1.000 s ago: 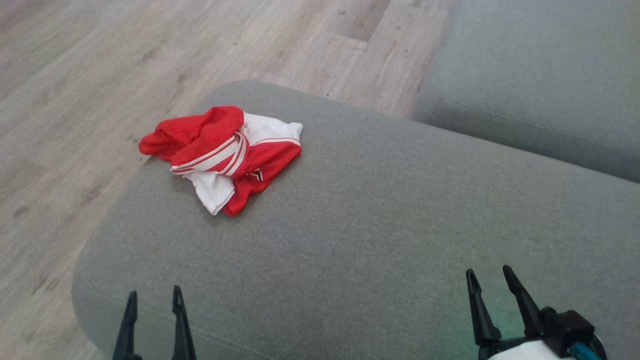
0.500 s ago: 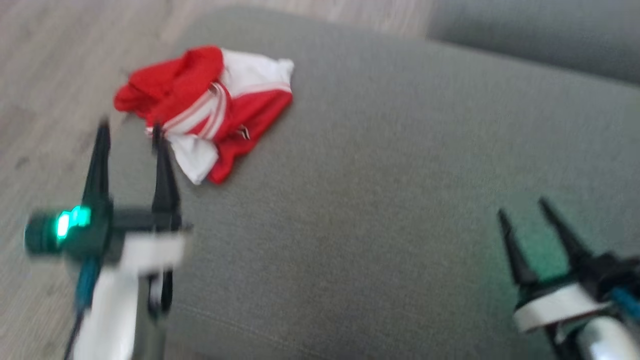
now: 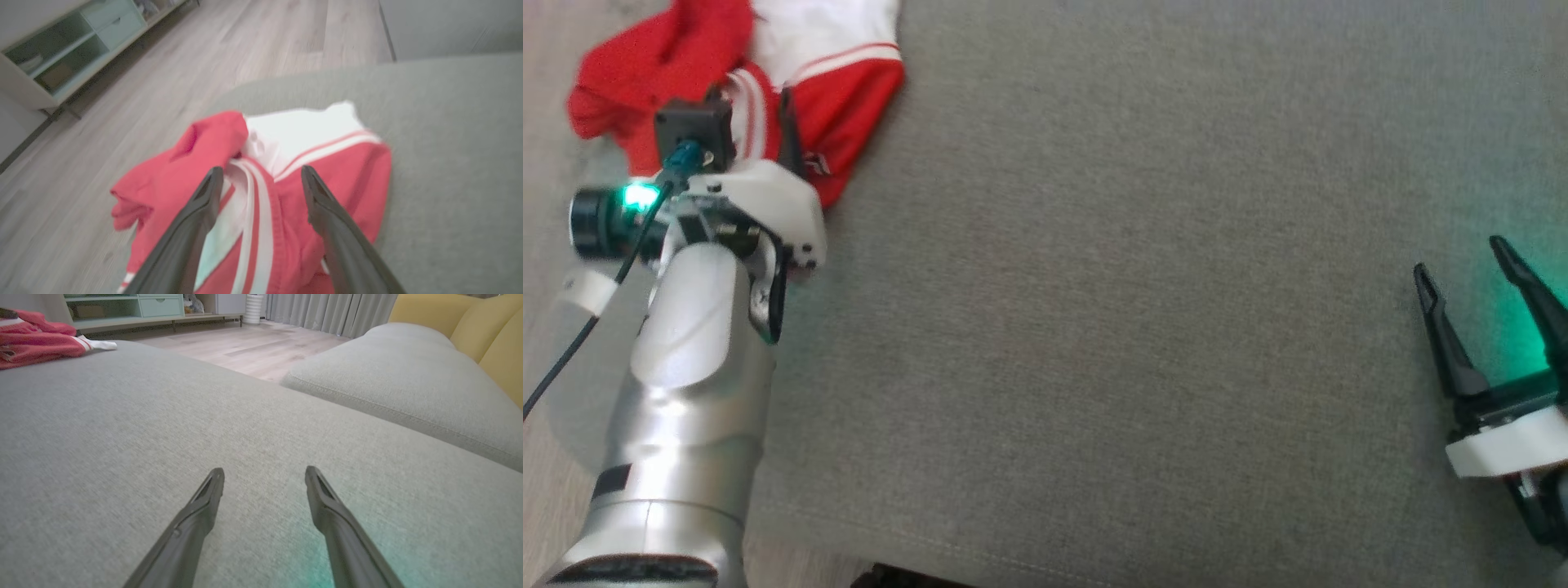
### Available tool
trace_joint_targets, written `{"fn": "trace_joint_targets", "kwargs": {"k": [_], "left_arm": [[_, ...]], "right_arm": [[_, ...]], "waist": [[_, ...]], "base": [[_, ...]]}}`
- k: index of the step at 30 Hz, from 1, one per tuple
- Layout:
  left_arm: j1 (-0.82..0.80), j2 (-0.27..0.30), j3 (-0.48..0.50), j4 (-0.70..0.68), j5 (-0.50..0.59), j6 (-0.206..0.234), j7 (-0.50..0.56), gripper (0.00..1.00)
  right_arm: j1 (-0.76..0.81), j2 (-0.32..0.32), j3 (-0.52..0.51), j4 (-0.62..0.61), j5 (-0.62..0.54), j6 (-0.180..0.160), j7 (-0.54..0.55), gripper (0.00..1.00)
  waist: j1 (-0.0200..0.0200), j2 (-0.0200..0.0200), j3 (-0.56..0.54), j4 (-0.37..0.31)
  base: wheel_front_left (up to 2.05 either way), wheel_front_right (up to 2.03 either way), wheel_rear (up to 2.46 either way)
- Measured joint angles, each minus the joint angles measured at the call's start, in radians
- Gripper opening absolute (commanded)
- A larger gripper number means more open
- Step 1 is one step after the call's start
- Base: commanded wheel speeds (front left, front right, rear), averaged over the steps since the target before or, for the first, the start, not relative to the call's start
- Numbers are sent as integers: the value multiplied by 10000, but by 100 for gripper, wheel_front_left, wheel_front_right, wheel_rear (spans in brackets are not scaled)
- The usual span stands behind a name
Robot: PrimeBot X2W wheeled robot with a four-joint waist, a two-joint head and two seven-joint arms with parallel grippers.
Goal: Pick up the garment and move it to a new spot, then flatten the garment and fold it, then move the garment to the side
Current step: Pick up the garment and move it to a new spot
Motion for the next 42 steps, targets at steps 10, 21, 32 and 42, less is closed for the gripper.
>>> {"fn": "trace_joint_targets", "kwargs": {"k": [10,21,32,42], "left_arm": [[-695,167,86,1519,31,251,-1647,0],[-858,1306,-788,-871,633,-510,-2500,0],[-161,1988,-1484,-5225,336,-1361,-531,0],[176,1618,-3172,-6011,-81,-1540,171,0]], "right_arm": [[-324,-88,-15,-242,63,0,-46,100],[-445,1570,368,545,205,0,-44,100],[383,2554,671,863,205,0,-44,100],[489,2930,499,849,159,0,-44,100]], "waist": [[1,0,606,-412],[-3,0,-1136,-1056],[-4,1,-2825,-3495],[-3,1,-3586,-5726]], "base": [[0,0,0],[0,0,0],[0,0,0],[0,0,0]]}}
